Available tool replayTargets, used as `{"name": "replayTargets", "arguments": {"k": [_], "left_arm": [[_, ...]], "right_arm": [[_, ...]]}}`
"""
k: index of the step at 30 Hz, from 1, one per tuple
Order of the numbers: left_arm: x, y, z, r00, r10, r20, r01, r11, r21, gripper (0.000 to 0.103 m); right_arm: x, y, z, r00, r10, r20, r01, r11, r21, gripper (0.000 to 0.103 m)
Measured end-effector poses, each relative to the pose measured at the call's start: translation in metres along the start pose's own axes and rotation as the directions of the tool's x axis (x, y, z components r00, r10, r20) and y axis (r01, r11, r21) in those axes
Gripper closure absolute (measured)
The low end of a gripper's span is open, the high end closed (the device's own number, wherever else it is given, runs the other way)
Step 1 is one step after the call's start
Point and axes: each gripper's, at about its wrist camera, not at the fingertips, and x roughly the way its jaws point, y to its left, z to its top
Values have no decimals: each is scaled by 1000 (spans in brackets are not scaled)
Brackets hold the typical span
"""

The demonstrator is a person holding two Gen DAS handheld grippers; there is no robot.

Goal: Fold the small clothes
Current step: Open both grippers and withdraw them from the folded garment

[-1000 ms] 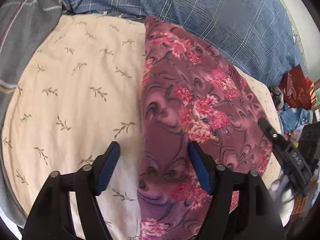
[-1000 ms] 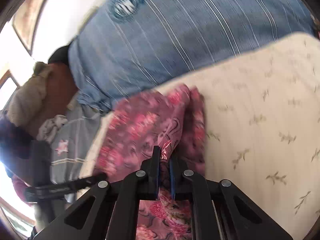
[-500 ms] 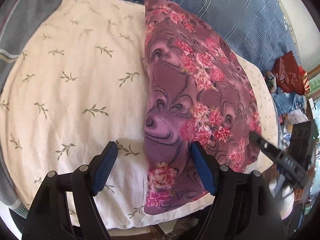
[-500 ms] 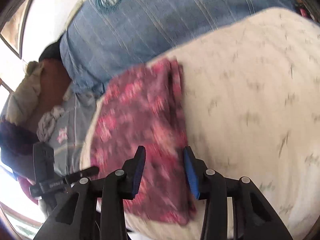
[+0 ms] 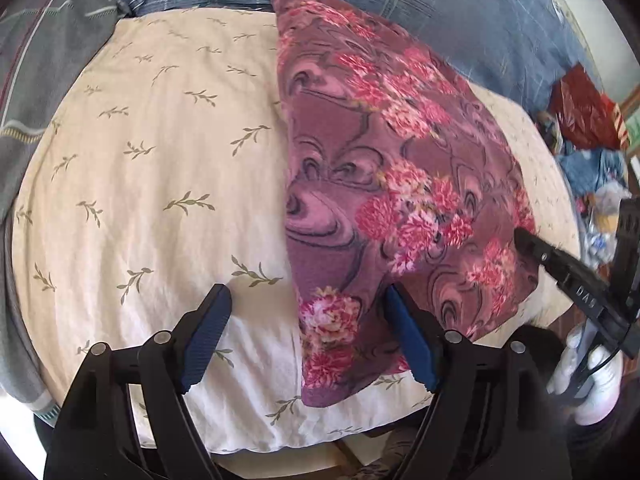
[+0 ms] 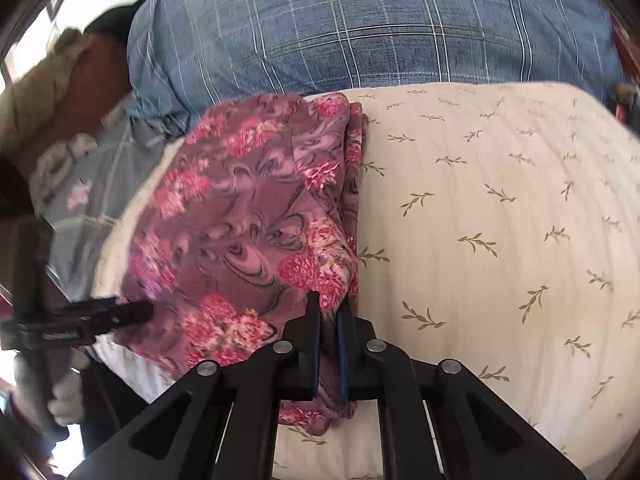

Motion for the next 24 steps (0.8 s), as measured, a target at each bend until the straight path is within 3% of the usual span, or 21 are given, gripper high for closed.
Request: {"name": "replayTargets", "arguments": {"k": [10,13,17,19,22,24], "left_arm": [[9,-16,4,1000,7,-11,-7,1000,6,19],[7,-16,4,1000,-5,-16,5,1000,-5,19],[-3,-5,6,999,-52,-17,51,998,-23,19],[-16,-1,10,997,-75,24,76,997,-28,19],[-32,2,32,992,-97,81,99,995,-24,19],[-32,2,58,991,-86,104,89,996,-26,19]], "right_arm": [[-1,-9,-1,1000,-12,28,11,1000,27,93],[-5,-9,-2,999,-27,45,25,999,29,88],[-13,-18,-2,997,-4,79,-2,997,71,87],[-21,-29,0,993,31,117,-46,992,120,87],[-32,-52,11,980,42,196,-87,969,230,77],[-29,-57,25,977,44,207,-97,962,254,64]]}}
